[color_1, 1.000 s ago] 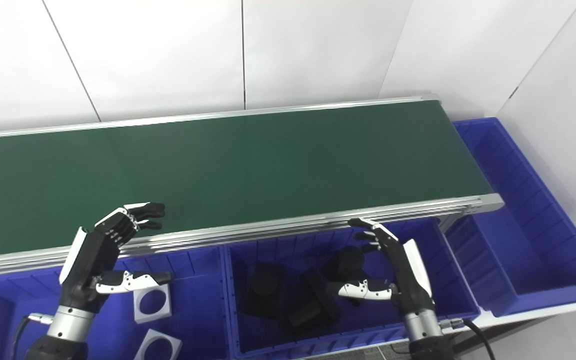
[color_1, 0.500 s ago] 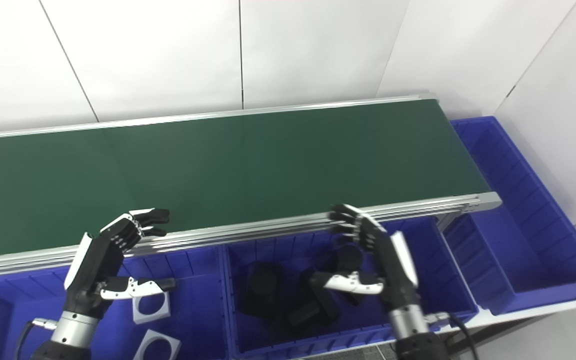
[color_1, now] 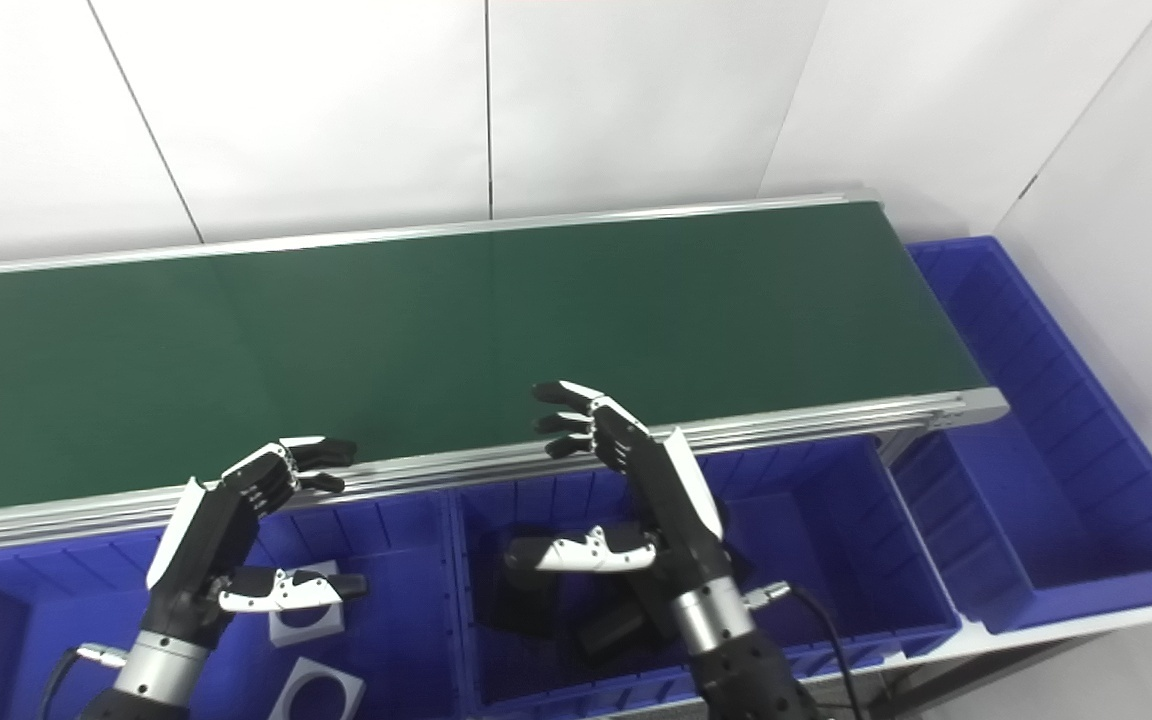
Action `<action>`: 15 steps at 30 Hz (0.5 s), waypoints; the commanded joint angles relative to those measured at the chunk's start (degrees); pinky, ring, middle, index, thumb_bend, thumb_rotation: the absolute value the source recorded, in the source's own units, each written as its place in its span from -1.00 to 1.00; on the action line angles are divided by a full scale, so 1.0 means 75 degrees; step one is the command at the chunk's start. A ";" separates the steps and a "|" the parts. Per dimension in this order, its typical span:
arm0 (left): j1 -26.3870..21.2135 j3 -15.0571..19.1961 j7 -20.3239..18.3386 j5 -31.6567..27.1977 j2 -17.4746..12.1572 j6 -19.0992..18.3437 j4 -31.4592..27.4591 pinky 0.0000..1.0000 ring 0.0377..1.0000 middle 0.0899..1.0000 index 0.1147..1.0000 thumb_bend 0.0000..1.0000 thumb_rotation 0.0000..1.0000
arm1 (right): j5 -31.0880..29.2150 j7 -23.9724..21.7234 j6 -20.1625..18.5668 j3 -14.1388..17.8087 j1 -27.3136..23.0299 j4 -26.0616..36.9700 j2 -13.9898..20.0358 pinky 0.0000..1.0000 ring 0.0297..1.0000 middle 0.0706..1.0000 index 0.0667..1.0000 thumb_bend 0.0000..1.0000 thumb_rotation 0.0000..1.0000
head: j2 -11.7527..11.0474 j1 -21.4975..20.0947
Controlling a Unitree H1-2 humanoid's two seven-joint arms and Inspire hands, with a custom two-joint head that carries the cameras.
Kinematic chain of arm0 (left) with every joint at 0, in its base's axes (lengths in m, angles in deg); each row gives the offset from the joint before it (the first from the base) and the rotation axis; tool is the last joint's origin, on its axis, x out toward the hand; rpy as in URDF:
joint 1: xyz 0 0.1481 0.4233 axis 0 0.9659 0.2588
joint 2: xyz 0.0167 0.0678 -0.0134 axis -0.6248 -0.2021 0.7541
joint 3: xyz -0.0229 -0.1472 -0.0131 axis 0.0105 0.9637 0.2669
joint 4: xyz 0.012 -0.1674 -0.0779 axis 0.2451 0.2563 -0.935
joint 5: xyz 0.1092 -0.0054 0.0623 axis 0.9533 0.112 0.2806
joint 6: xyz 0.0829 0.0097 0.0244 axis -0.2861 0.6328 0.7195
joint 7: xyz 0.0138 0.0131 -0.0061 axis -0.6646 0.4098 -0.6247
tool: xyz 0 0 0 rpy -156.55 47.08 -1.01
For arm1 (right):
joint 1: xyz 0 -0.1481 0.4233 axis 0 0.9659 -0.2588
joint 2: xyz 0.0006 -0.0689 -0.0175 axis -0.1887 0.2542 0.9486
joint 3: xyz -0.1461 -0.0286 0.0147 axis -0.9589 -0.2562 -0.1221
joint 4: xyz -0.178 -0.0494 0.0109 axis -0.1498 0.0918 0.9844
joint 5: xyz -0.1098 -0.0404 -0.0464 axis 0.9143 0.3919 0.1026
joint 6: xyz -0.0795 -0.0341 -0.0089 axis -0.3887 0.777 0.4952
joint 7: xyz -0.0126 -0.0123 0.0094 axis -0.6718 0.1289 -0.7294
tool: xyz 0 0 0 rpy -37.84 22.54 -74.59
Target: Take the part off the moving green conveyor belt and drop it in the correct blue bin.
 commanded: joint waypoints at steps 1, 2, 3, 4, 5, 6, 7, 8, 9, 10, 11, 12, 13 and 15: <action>-0.0085 -0.0079 0.0093 0.0035 0.0068 0.0315 -0.0171 0.30 0.44 0.44 0.28 0.60 -0.82 | 0.0004 0.0127 0.0456 -0.0040 -0.0127 0.0063 -0.0141 0.20 0.37 0.57 0.49 0.84 -0.48 | -0.0053 0.0165; -0.0078 -0.0093 0.0108 0.0053 0.0077 0.0315 -0.0176 0.31 0.45 0.44 0.28 0.60 -0.82 | 0.0001 0.0130 0.0470 -0.0035 -0.0124 0.0050 -0.0155 0.20 0.37 0.57 0.49 0.83 -0.49 | -0.0053 0.0165; -0.0067 -0.0109 0.0122 0.0074 0.0099 0.0313 -0.0165 0.31 0.45 0.44 0.28 0.60 -0.82 | 0.0068 0.0160 0.0505 -0.0035 -0.0129 0.0011 -0.0186 0.20 0.37 0.57 0.49 0.82 -0.50 | -0.0060 0.0273; -0.0060 -0.0122 0.0133 0.0088 0.0112 0.0312 -0.0157 0.31 0.45 0.44 0.28 0.61 -0.81 | 0.0120 0.0184 0.0532 -0.0035 -0.0133 -0.0019 -0.0210 0.19 0.36 0.57 0.48 0.80 -0.50 | -0.0060 0.0273; -0.0057 -0.0139 0.0162 0.0143 0.0123 0.0311 -0.0158 0.31 0.45 0.44 0.28 0.62 -0.81 | 0.0167 0.0211 0.0550 -0.0042 -0.0149 -0.0075 -0.0245 0.18 0.36 0.56 0.48 0.79 -0.50 | -0.0035 0.0314; -0.0055 -0.0153 0.0187 0.0183 0.0127 0.0310 -0.0161 0.31 0.45 0.44 0.28 0.62 -0.80 | 0.0195 0.0233 0.0561 -0.0049 -0.0160 -0.0114 -0.0266 0.18 0.35 0.56 0.47 0.79 -0.51 | -0.0035 0.0314; -0.0060 -0.0167 0.0230 0.0246 0.0125 0.0311 -0.0159 0.30 0.44 0.44 0.28 0.62 -0.80 | 0.0212 0.0249 0.0600 -0.0068 -0.0192 -0.0214 -0.0278 0.19 0.35 0.56 0.47 0.78 -0.50 | -0.0098 0.0258; -0.0064 -0.0181 0.0266 0.0289 0.0120 0.0312 -0.0156 0.30 0.44 0.44 0.28 0.62 -0.79 | 0.0225 0.0264 0.0631 -0.0084 -0.0215 -0.0286 -0.0283 0.19 0.35 0.56 0.47 0.78 -0.50 | -0.0098 0.0258; -0.0068 -0.0197 0.0296 0.0315 0.0123 0.0313 -0.0138 0.30 0.44 0.44 0.28 0.62 -0.79 | 0.0218 0.0279 0.0647 -0.0093 -0.0251 -0.0403 -0.0291 0.19 0.35 0.56 0.47 0.78 -0.49 | -0.0160 0.0246; -0.0071 -0.0210 0.0320 0.0331 0.0124 0.0313 -0.0125 0.30 0.44 0.44 0.28 0.62 -0.78 | 0.0211 0.0293 0.0659 -0.0100 -0.0276 -0.0484 -0.0295 0.20 0.35 0.56 0.47 0.79 -0.49 | -0.0160 0.0246; -0.0071 -0.0233 0.0335 0.0334 0.0142 0.0313 -0.0105 0.30 0.44 0.44 0.28 0.62 -0.78 | 0.0218 0.0317 0.0681 -0.0095 -0.0304 -0.0579 -0.0292 0.21 0.35 0.55 0.47 0.80 -0.49 | -0.0201 0.0465; -0.0072 -0.0256 0.0352 0.0335 0.0150 0.0313 -0.0092 0.30 0.44 0.45 0.29 0.62 -0.78 | 0.0224 0.0335 0.0700 -0.0092 -0.0322 -0.0644 -0.0288 0.20 0.34 0.55 0.47 0.81 -0.50 | -0.0201 0.0465; -0.0064 -0.0291 0.0387 0.0387 0.0180 0.0312 -0.0064 0.31 0.45 0.45 0.29 0.63 -0.77 | 0.0262 0.0349 0.0717 -0.0080 -0.0340 -0.0740 -0.0258 0.18 0.33 0.54 0.48 0.81 -0.48 | -0.0247 0.0906; -0.0057 -0.0356 0.0466 0.0493 0.0228 0.0311 -0.0018 0.31 0.45 0.45 0.30 0.64 -0.75 | 0.0282 0.0357 0.0752 -0.0051 -0.0360 -0.0872 -0.0199 0.17 0.32 0.54 0.49 0.81 -0.46 | -0.0272 0.1309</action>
